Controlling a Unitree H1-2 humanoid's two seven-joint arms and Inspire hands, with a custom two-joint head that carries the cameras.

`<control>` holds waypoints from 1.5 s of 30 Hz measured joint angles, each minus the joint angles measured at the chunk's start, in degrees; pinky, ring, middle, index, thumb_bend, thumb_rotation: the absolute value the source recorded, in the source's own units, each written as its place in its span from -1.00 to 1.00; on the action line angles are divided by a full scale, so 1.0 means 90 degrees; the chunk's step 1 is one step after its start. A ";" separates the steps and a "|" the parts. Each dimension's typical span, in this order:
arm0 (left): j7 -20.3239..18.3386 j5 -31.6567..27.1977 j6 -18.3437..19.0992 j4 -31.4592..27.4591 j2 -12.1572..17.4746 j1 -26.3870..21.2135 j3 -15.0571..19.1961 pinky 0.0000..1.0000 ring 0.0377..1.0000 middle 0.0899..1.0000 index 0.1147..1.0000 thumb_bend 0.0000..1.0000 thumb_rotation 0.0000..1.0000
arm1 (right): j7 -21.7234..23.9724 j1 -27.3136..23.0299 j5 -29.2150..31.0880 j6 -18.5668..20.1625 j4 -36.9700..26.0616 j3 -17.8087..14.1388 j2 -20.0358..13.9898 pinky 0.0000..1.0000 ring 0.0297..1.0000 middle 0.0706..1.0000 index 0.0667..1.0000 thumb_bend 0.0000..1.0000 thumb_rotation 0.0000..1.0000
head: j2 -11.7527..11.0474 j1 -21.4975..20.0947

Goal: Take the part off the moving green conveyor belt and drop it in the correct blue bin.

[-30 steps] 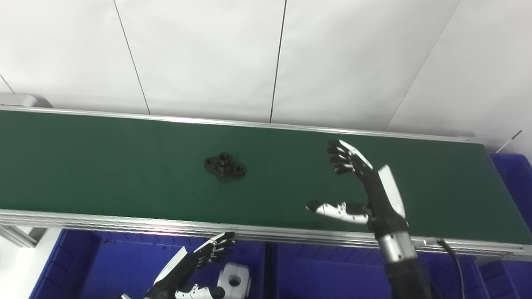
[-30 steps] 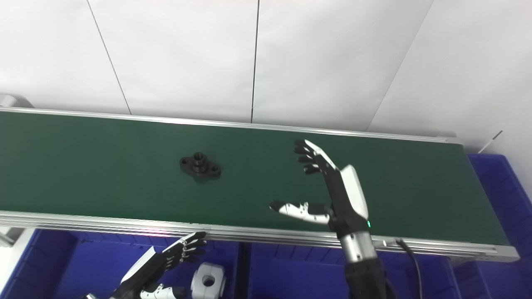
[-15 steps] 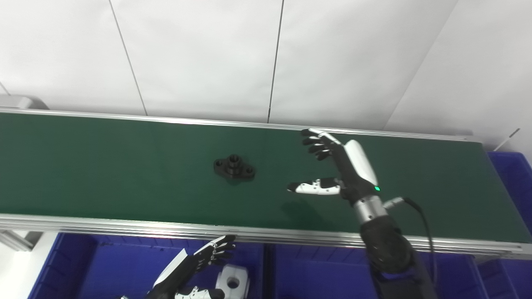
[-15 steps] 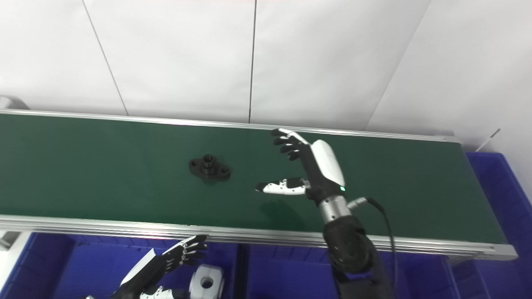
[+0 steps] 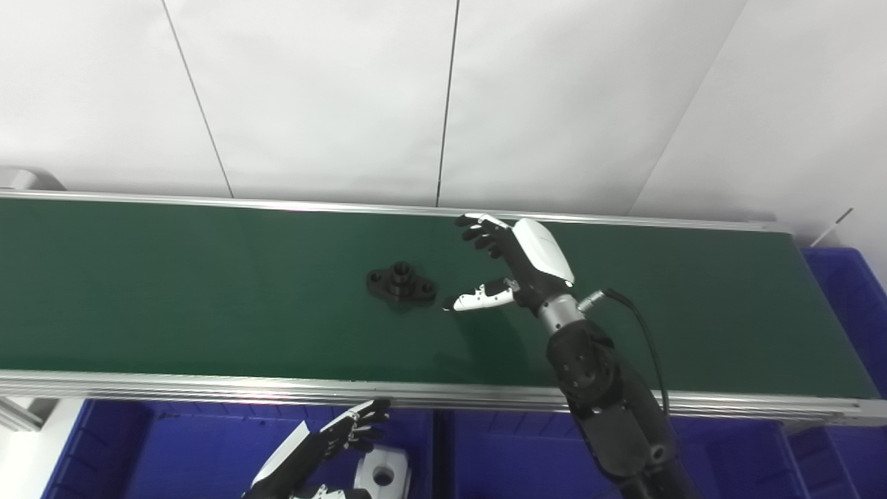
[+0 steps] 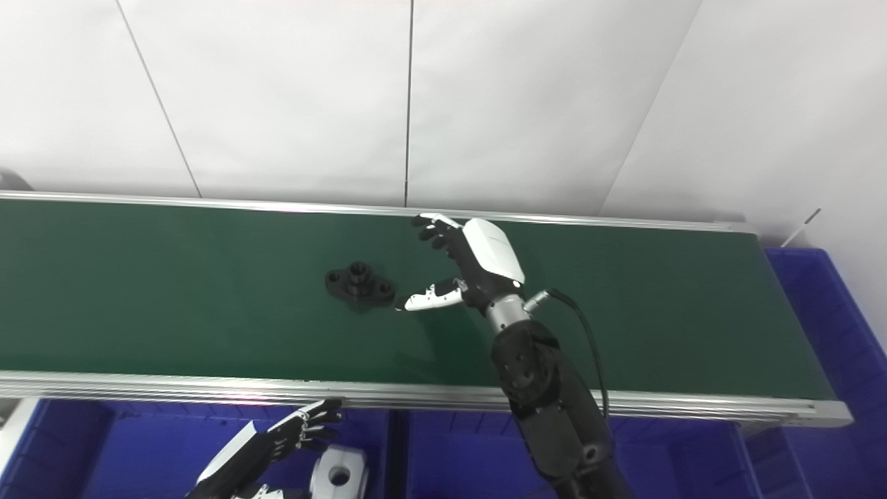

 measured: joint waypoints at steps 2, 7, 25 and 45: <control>0.0025 0.0001 0.0000 0.0005 -0.0001 -0.0016 -0.0033 0.51 0.58 0.73 0.78 0.82 0.47 | -0.0001 -0.0078 -0.0044 0.0000 0.0141 0.0068 -0.0001 0.29 0.47 0.48 0.57 0.67 -0.58 | 0.0000 0.0010; 0.0043 0.0000 0.0000 0.0003 -0.0001 -0.0040 -0.0080 0.51 0.58 0.72 0.77 0.81 0.46 | 0.0034 -0.0287 -0.0242 0.0002 0.0318 0.0289 -0.0054 0.27 0.50 0.51 0.58 0.68 -0.50 | 0.0020 0.0019; 0.0187 0.0112 0.0000 -0.0033 0.0008 -0.0044 -0.0160 0.51 0.59 0.73 0.77 0.80 0.45 | 0.0159 -0.0644 -0.0764 0.0004 0.0961 0.0971 -0.0187 0.35 0.51 0.54 0.59 0.65 -0.52 | 0.0059 0.0059; 0.0205 0.0113 0.0000 -0.0078 0.0007 -0.0033 -0.0145 0.50 0.58 0.72 0.77 0.80 0.49 | -0.0127 -0.0635 -0.0695 -0.0049 0.1181 0.1113 -0.0555 -0.23 -0.19 -0.06 0.01 0.04 -0.98 | 0.0166 0.0068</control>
